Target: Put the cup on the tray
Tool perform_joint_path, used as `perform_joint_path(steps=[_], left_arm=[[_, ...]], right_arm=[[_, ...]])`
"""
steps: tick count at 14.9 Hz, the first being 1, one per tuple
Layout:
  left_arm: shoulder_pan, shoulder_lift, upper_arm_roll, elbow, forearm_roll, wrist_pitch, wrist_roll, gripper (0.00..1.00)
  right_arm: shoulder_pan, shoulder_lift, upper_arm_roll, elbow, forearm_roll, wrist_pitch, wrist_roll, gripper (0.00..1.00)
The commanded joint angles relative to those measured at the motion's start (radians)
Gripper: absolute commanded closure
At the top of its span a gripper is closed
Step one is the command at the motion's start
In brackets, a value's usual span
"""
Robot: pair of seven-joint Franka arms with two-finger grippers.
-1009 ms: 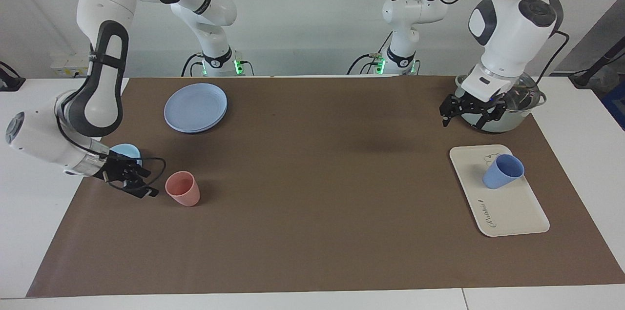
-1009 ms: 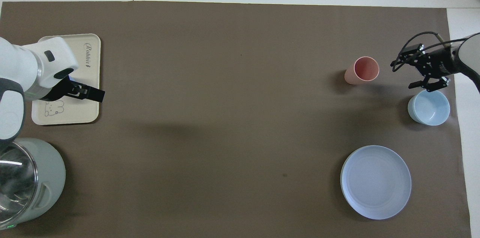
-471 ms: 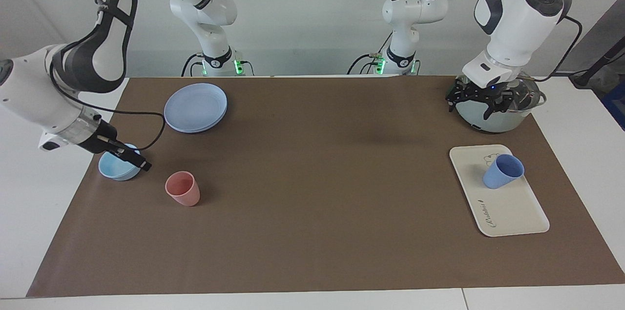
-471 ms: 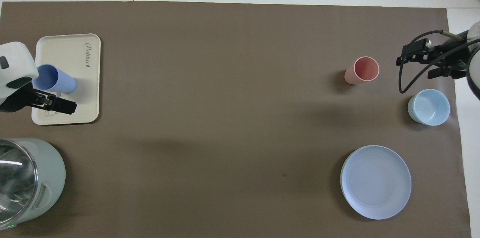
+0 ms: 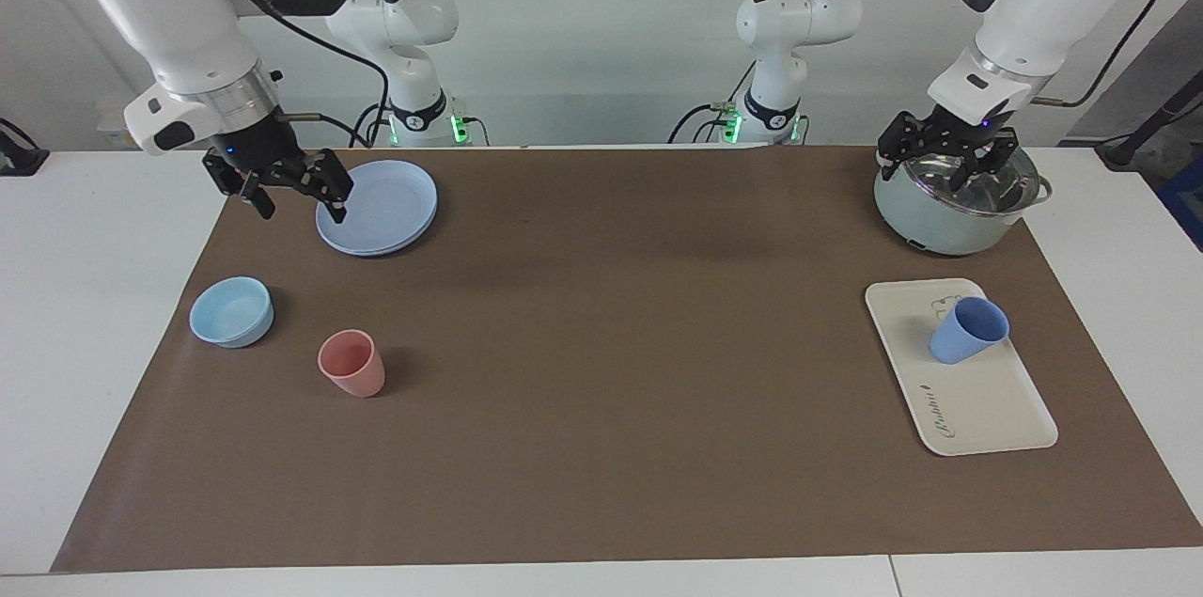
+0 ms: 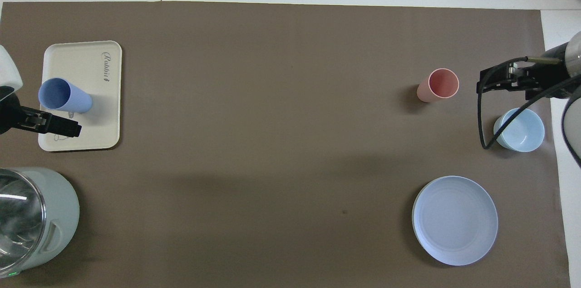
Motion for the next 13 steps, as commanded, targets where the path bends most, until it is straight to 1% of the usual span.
perform_joint_path(steps=[1, 3, 5, 6, 7, 9, 10, 13], left_arm=[[-0.003, 0.003, -0.01, 0.033, -0.011, -0.02, -0.097, 0.0], [-0.012, 0.014, -0.016, 0.087, -0.009, -0.037, -0.102, 0.0], [-0.049, 0.015, -0.019, 0.076, -0.006, -0.031, -0.166, 0.0], [-0.051, 0.017, -0.019, 0.084, -0.006, -0.035, -0.186, 0.0], [-0.051, 0.02, -0.019, 0.102, -0.006, -0.044, -0.183, 0.0], [-0.055, 0.058, -0.021, 0.177, -0.005, -0.104, -0.186, 0.0], [-0.058, 0.064, -0.021, 0.185, -0.003, -0.11, -0.186, 0.0], [-0.08, 0.054, -0.027, 0.153, 0.04, -0.1, -0.185, 0.0]], right_arm=[[-0.002, -0.049, 0.001, -0.031, -0.023, -0.031, -0.056, 0.0], [0.0, -0.068, 0.001, -0.034, -0.025, -0.049, -0.055, 0.0], [-0.015, -0.065, 0.0, -0.031, -0.013, -0.048, -0.053, 0.0], [-0.018, -0.065, -0.005, -0.031, -0.01, -0.048, -0.053, 0.0], [-0.018, -0.065, -0.008, -0.031, -0.01, -0.046, -0.053, 0.0], [-0.008, -0.065, -0.006, -0.029, -0.01, -0.043, -0.058, 0.0], [-0.003, -0.065, 0.0, -0.029, -0.013, -0.042, -0.056, 0.0], [0.001, -0.089, 0.003, -0.037, -0.023, -0.072, -0.056, 0.0]])
